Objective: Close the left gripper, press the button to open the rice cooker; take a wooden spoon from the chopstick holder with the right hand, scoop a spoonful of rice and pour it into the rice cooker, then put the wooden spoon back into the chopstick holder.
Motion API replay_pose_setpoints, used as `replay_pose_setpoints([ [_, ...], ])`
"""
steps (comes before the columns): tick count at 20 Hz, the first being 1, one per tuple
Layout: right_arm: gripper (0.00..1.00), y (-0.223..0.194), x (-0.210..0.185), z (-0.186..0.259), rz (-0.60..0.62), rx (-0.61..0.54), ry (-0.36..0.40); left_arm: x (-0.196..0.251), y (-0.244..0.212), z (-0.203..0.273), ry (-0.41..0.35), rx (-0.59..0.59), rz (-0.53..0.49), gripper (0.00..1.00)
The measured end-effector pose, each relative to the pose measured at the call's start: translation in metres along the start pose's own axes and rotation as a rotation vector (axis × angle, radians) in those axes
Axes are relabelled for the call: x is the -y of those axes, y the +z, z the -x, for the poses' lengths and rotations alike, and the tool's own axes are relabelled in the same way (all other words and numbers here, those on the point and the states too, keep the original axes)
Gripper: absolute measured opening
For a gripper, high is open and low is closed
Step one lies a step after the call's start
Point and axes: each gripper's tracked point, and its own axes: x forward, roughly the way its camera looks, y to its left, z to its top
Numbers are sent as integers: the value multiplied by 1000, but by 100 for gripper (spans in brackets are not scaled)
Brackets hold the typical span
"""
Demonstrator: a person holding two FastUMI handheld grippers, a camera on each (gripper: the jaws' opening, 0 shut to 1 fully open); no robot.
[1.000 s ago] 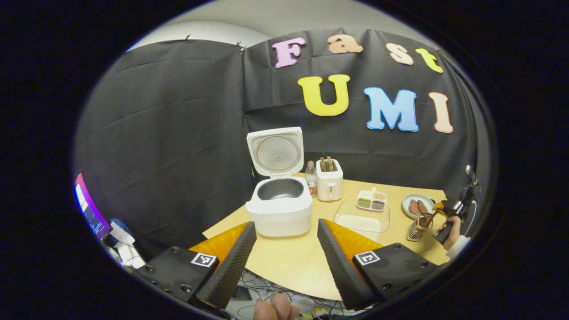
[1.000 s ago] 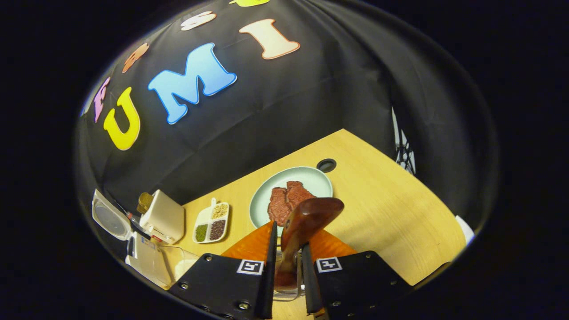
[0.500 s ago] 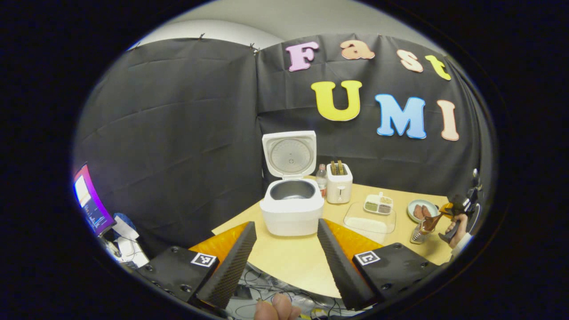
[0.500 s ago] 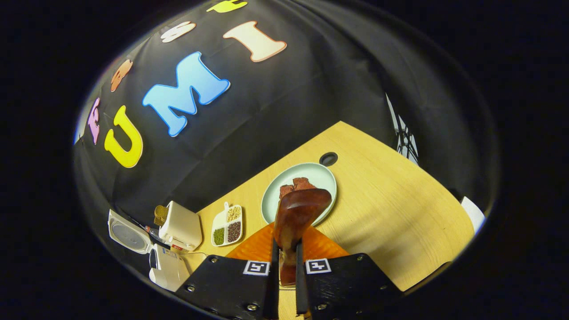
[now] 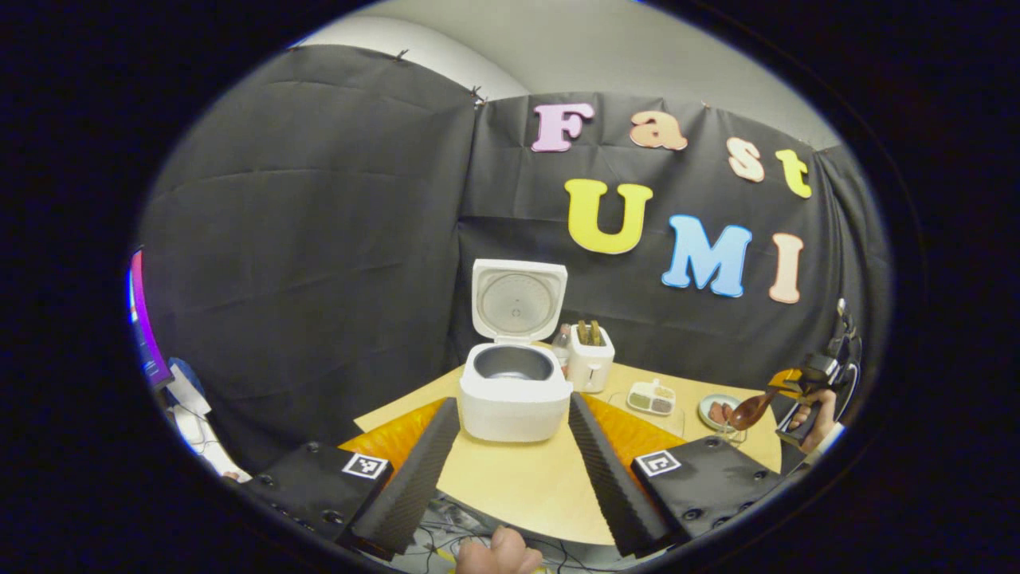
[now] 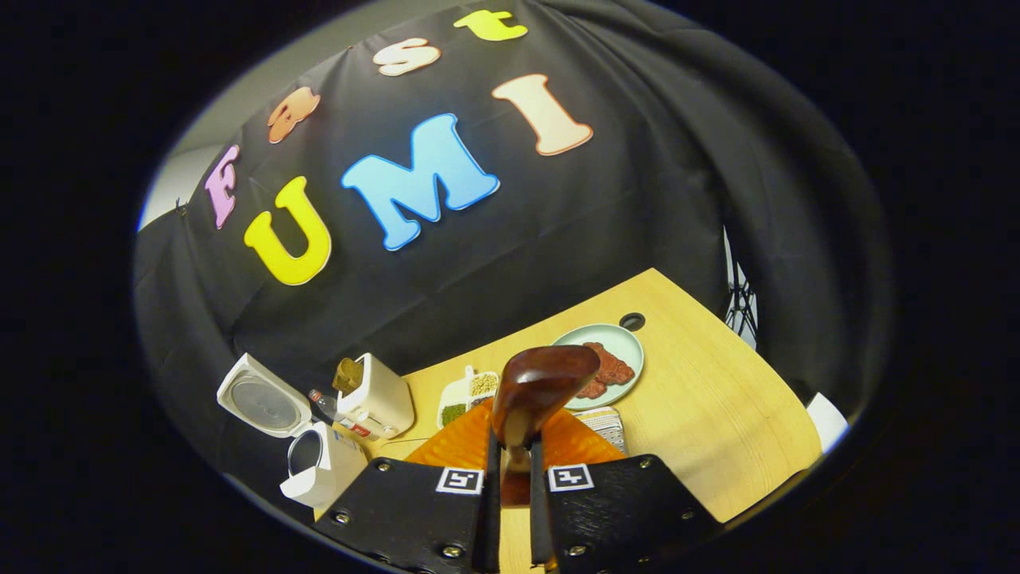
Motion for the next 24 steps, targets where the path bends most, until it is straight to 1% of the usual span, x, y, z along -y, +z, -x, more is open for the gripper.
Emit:
replay_pose_setpoints([
  [2,15,-7,-33,11,37,14,11,-21,4,4,-40,8,14,94],
  [4,16,-20,-63,15,58,10,26,-40,13,4,-69,30,35,100],
  [5,16,-29,-81,15,63,-1,45,-48,17,3,-72,29,45,98],
  [7,15,-41,-106,5,90,-17,57,-60,31,-1,-73,55,72,94],
  [8,16,-48,-115,-5,105,-31,55,-63,34,-5,-68,57,80,93],
  [11,15,-79,-138,-46,144,-102,69,-73,38,-23,-17,54,84,93],
  [13,16,-101,-143,-73,179,-146,74,-73,37,-33,20,34,76,93],
  [17,16,-133,-133,-122,239,-194,69,-61,31,-64,83,-23,18,93],
  [19,16,-143,-120,-142,287,-205,48,-52,33,-75,96,-39,17,95],
  [21,15,-151,-112,-156,324,-214,37,-41,22,-84,100,-73,19,100],
  [23,16,-164,-108,-165,359,-234,41,-34,15,-91,108,-93,1,94],
  [24,16,-171,-107,-170,373,-247,43,-34,15,-94,115,-95,-10,100],
])
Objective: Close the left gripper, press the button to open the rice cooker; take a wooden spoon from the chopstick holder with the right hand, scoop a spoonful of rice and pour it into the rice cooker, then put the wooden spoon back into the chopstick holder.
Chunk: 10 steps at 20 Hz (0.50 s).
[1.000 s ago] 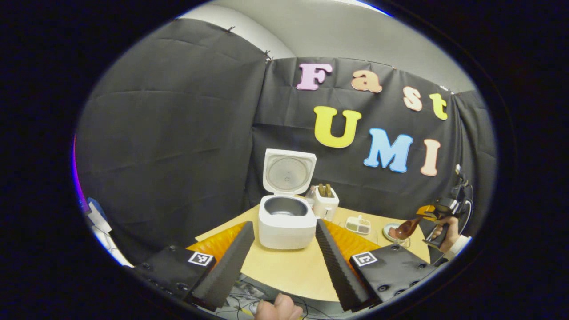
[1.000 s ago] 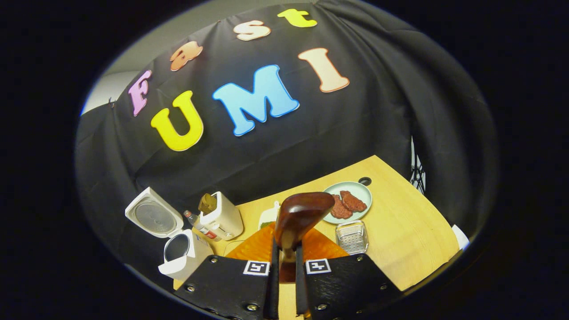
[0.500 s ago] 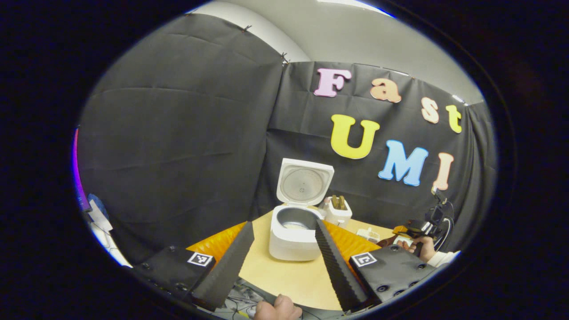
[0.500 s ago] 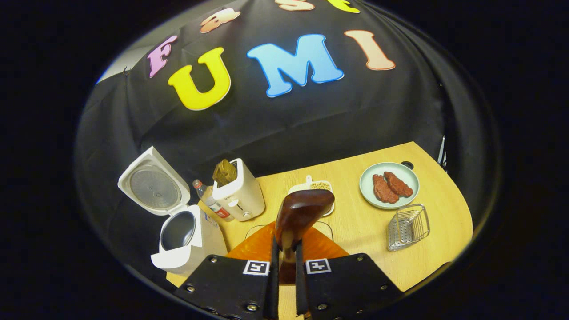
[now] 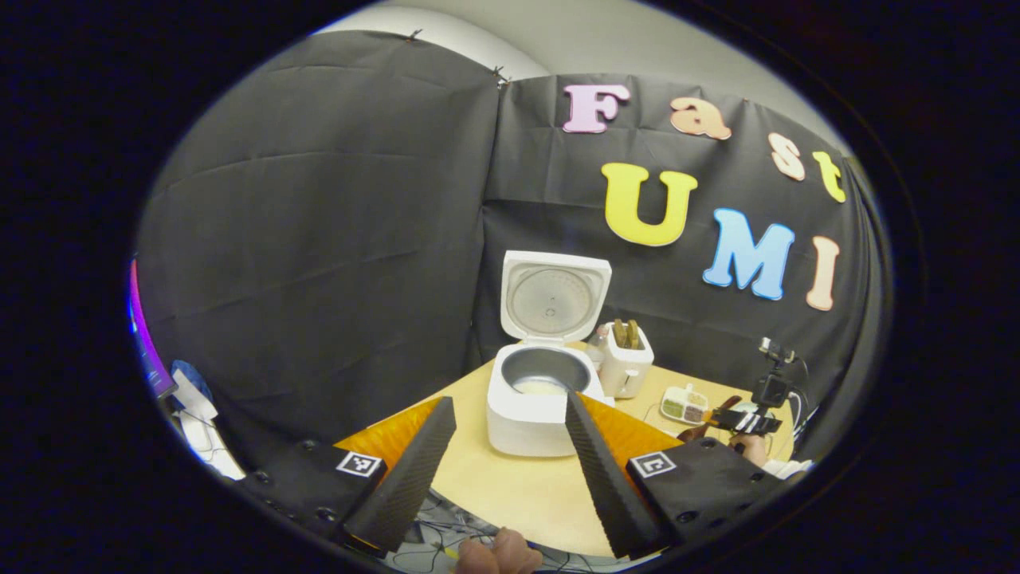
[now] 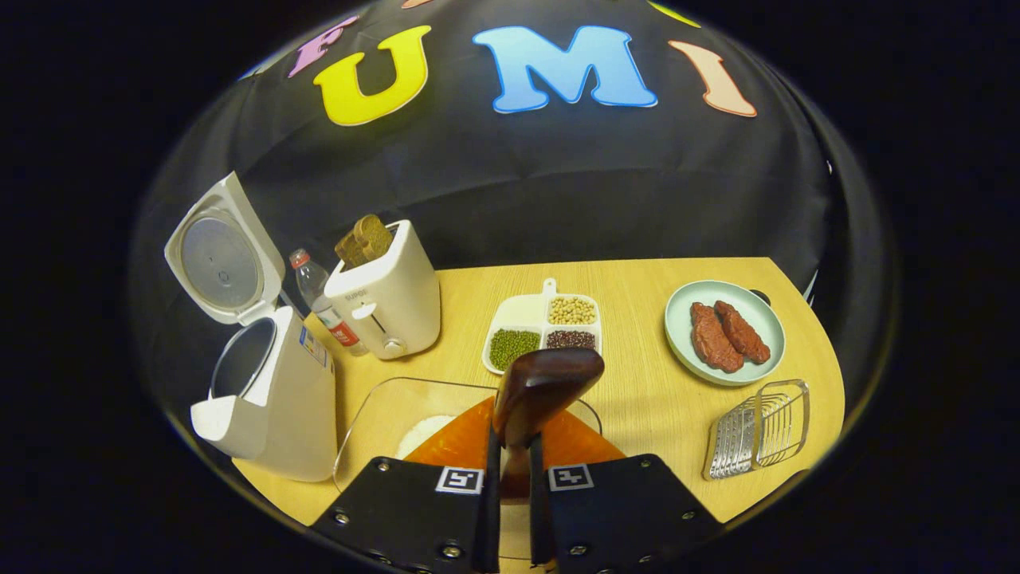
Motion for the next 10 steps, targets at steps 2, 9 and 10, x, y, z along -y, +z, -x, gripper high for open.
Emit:
replay_pose_setpoints([
  [2,15,-3,-10,-8,1,-1,16,-1,0,0,25,0,-14,98],
  [9,15,-11,-58,-26,-96,-80,127,-14,1,4,95,-2,25,95],
  [10,16,-12,-64,-26,-119,-96,144,-16,1,6,105,2,23,94],
])
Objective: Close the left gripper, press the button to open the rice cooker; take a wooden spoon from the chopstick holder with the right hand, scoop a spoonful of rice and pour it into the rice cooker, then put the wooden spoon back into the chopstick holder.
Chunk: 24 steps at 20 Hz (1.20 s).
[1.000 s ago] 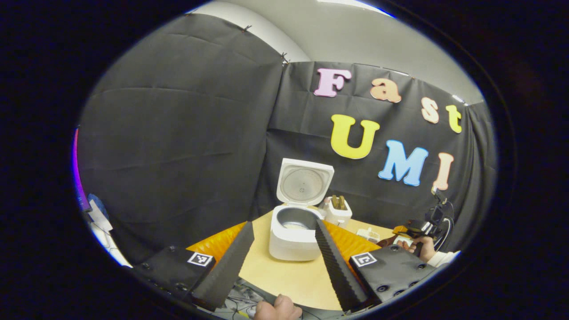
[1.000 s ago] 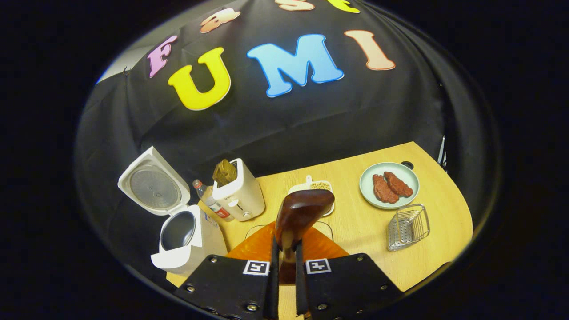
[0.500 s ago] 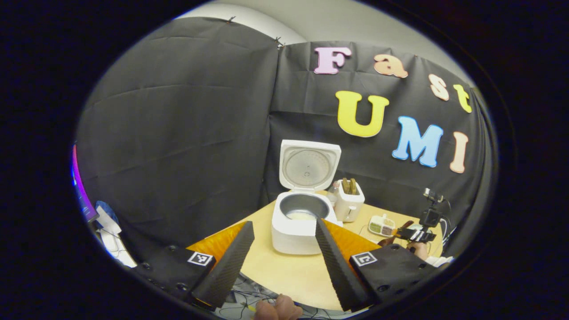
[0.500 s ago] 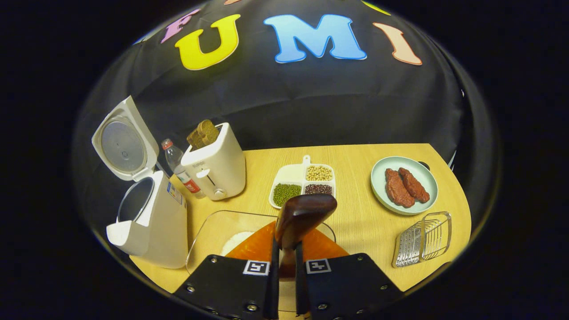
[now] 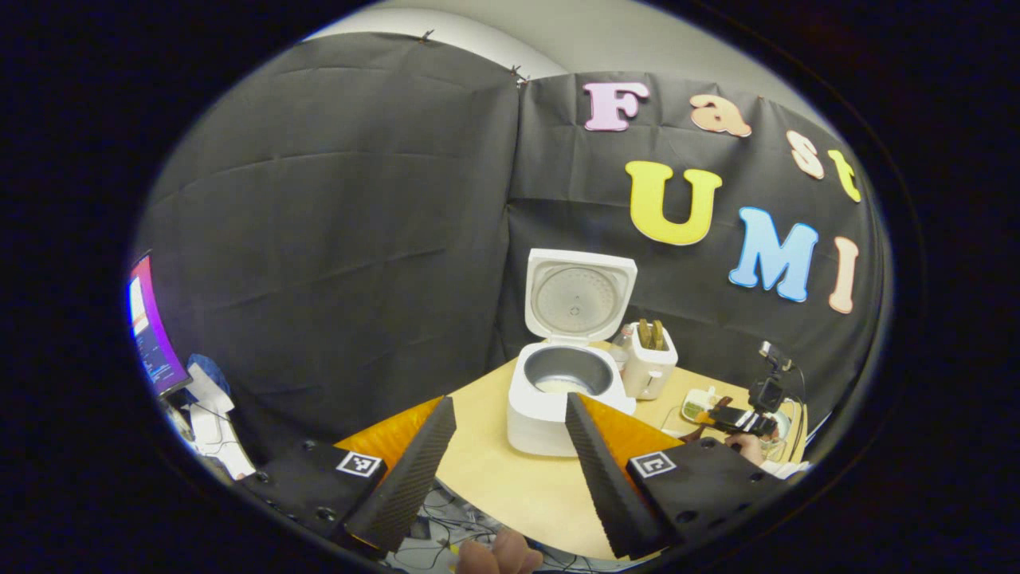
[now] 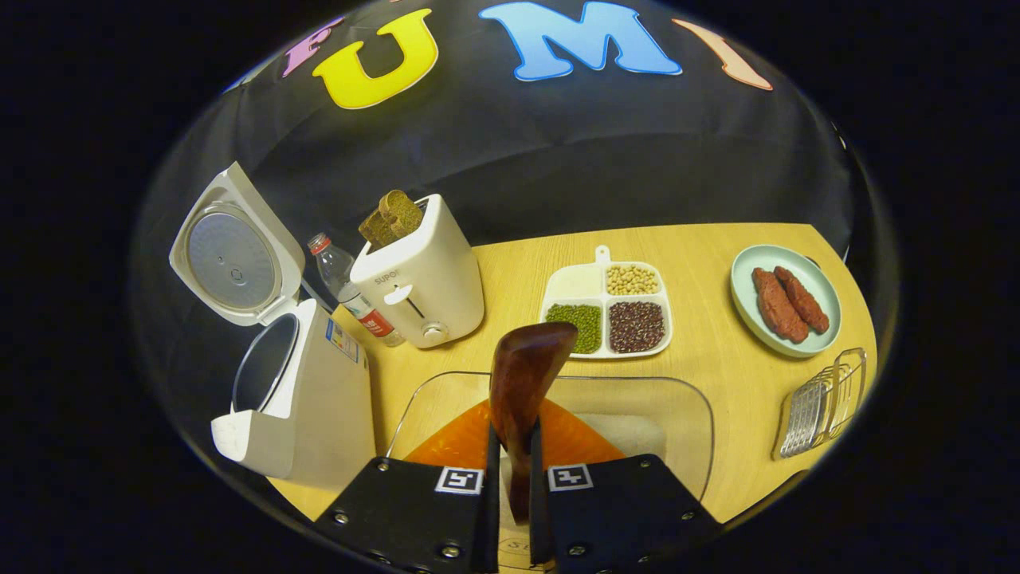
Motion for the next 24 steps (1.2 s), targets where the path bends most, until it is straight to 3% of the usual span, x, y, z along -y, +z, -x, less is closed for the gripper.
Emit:
replay_pose_setpoints([
  [9,16,-1,-30,6,-215,-65,119,-2,0,9,18,5,8,94],
  [16,15,22,-11,33,-294,-8,140,1,5,17,6,20,0,97],
  [21,16,42,-2,62,-350,56,171,2,5,21,-10,24,-23,94],
  [24,16,55,-8,86,-401,84,234,3,9,25,-22,34,-31,97],
])
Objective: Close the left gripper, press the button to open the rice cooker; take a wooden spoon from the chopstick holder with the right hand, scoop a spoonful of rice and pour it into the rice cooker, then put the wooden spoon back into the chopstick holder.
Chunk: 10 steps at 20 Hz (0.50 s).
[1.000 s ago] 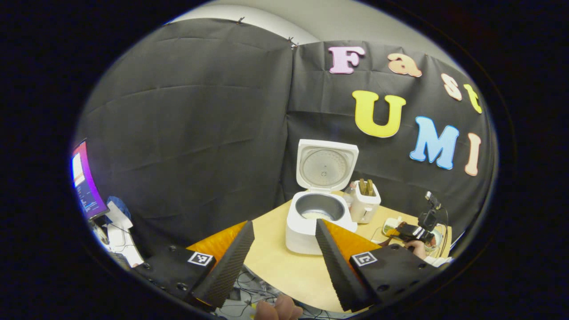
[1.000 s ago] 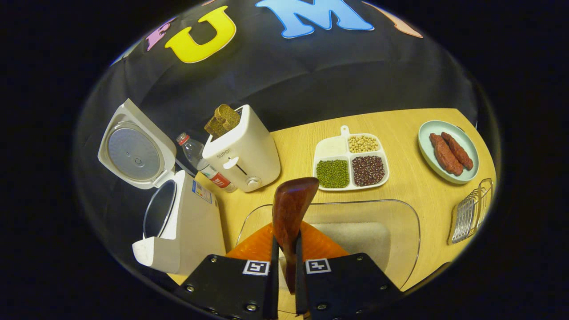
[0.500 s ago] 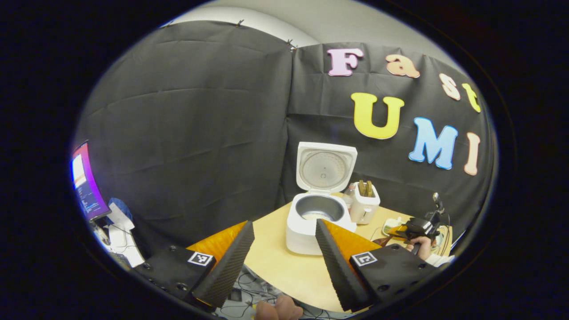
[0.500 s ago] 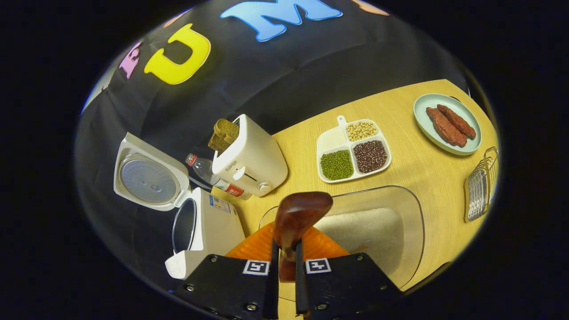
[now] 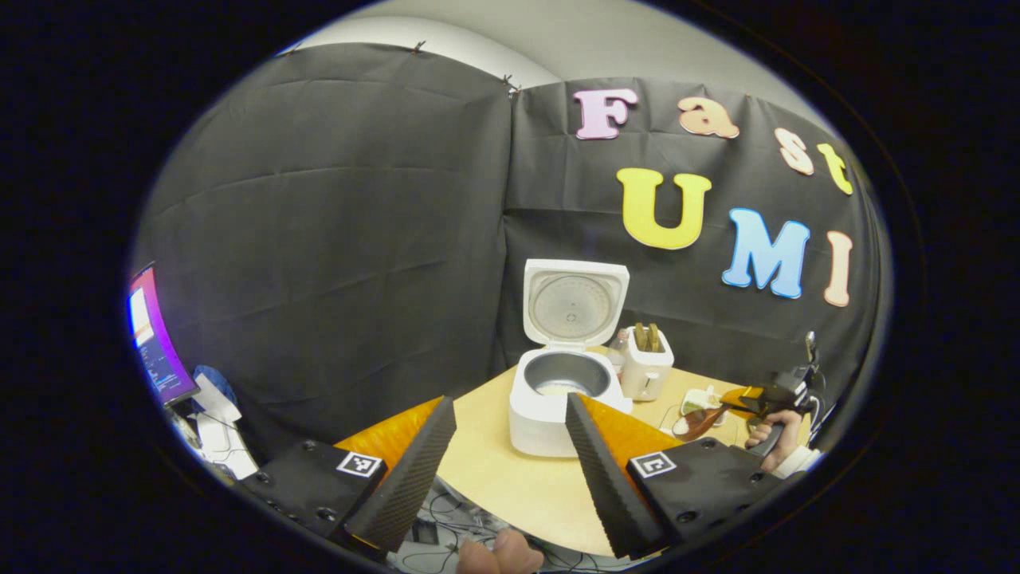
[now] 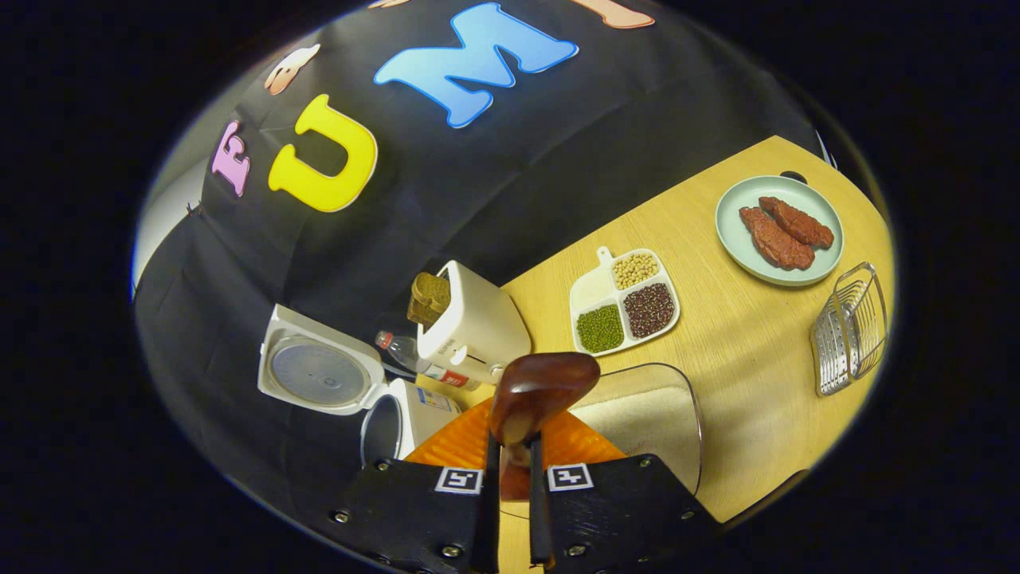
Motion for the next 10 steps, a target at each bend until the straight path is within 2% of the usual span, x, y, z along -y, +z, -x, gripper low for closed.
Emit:
replay_pose_setpoints([
  [1,15,4,-5,6,-13,13,20,0,1,0,-3,2,-1,94],
  [3,15,11,-22,17,-46,31,65,0,1,1,-11,5,-2,94],
  [4,15,14,-32,23,-67,35,92,0,2,1,-14,6,-5,97],
  [5,15,15,-43,28,-88,39,116,-2,1,3,-16,7,-7,94],
  [10,15,8,-102,29,-147,26,219,-17,7,9,-1,21,-13,94],
])
